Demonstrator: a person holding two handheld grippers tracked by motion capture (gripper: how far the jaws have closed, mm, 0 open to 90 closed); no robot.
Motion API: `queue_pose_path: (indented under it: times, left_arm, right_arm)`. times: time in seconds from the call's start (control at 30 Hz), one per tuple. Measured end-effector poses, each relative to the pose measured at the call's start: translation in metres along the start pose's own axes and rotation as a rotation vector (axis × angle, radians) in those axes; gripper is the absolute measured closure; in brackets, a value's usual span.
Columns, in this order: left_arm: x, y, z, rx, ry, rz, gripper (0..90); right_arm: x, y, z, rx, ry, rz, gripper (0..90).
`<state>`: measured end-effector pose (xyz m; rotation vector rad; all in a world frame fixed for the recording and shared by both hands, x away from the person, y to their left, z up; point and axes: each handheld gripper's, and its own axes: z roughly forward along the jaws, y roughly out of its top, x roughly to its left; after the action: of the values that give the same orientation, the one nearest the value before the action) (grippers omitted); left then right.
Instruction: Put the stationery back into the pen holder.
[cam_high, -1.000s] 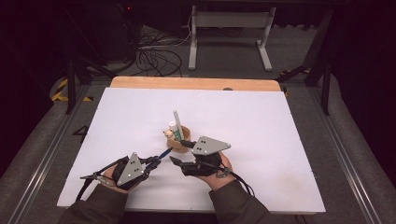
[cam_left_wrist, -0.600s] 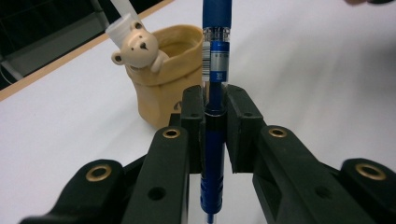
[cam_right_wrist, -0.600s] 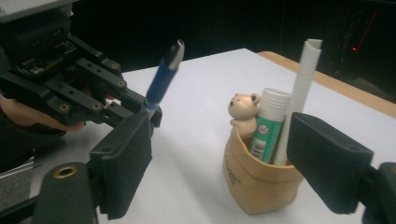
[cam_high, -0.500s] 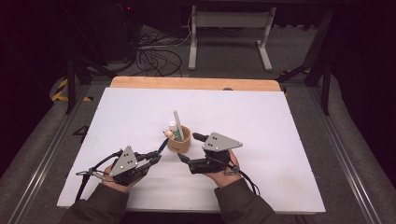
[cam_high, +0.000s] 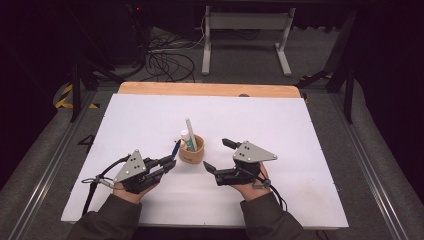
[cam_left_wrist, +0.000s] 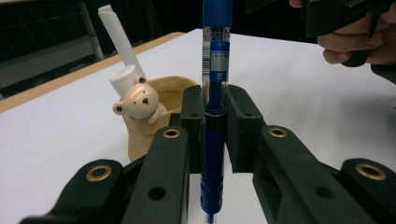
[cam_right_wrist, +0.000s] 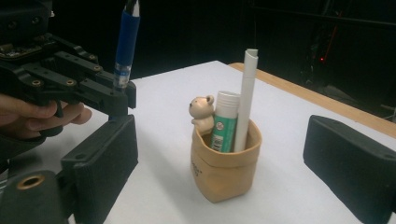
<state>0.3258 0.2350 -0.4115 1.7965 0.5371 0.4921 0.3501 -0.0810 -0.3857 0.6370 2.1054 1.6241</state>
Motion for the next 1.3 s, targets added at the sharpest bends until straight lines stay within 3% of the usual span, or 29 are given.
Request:
queue_pose_path:
  times: [0.43,0.57,1.0,1.3]
  left_arm:
    - [0.003,0.014,0.016,-0.058,-0.007,-0.023,79.2]
    - [0.008,0.017,0.023,-0.089,-0.015,-0.057,79.2]
    - [0.015,0.023,0.048,-0.174,0.002,-0.132,79.1]
    - [0.014,0.023,0.063,-0.175,0.036,-0.120,79.0]
  right_arm:
    - [-0.015,-0.012,-0.027,-0.038,-0.067,0.008,9.5]
    - [-0.020,-0.016,-0.033,-0.039,-0.089,0.027,5.2]
    - [-0.028,-0.022,-0.043,-0.046,-0.124,0.040,5.1]
    - [-0.033,-0.024,-0.049,-0.058,-0.142,0.041,5.1]
